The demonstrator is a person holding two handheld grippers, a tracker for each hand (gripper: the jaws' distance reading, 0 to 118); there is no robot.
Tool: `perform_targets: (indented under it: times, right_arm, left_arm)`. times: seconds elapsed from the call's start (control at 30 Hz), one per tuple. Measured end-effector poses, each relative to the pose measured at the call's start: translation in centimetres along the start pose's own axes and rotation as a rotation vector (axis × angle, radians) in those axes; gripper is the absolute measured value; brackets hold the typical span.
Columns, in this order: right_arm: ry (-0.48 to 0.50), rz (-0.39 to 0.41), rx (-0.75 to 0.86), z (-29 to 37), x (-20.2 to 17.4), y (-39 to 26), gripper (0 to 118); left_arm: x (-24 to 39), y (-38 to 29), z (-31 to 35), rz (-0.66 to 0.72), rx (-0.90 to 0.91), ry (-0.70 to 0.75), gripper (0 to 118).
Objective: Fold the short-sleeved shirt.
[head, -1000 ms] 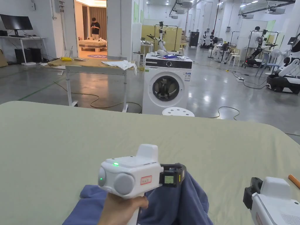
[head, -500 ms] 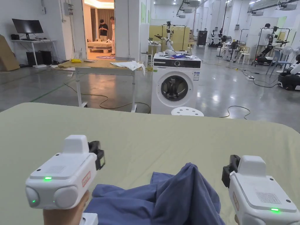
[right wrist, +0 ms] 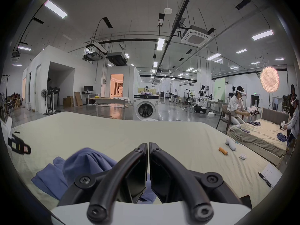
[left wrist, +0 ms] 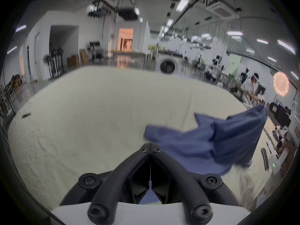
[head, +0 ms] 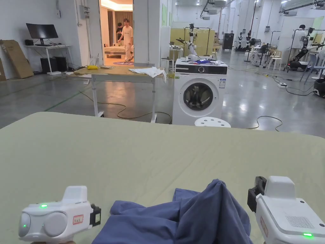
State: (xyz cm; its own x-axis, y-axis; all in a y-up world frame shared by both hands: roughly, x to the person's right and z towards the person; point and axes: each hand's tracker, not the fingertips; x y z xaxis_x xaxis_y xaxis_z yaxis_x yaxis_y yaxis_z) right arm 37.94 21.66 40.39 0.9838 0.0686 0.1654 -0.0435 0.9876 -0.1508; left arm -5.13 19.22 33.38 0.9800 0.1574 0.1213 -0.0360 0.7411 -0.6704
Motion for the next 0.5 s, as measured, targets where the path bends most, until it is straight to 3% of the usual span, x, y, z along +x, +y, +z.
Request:
perform_targets:
  times: [0.03, 0.1, 0.13, 0.33, 0.47, 0.5]
  right_arm:
    - [-0.003, -0.003, -0.008, 0.0, 0.3, -0.3, 1]
    - [-0.014, -0.003, -0.025, 0.1, 0.8, -0.9, 1]
    - [-0.018, -0.002, -0.033, 0.1, 1.1, -1.2, 1]
    - [-0.036, -0.004, -0.085, 0.3, 2.2, -2.7, 1]
    - [-0.034, 0.004, -0.123, 0.6, 3.0, -3.5, 1]
    - [-0.032, 0.000, -0.132, 0.7, 3.3, -3.6, 1]
  left_arm:
    - [0.1, -0.3, 0.0, 0.005, -0.039, -0.001, 20]
    - [1.3, -1.8, -0.6, 0.006, -0.134, -0.024, 70]
    - [1.9, -2.4, -0.9, 0.005, -0.170, -0.015, 83]
    - [2.0, -5.5, -4.1, -0.072, -0.270, 0.114, 79]
    - [4.0, -5.9, -2.4, -0.113, -0.229, 0.127, 71]
    - [3.4, -5.7, -3.5, -0.112, -0.247, 0.111, 62]
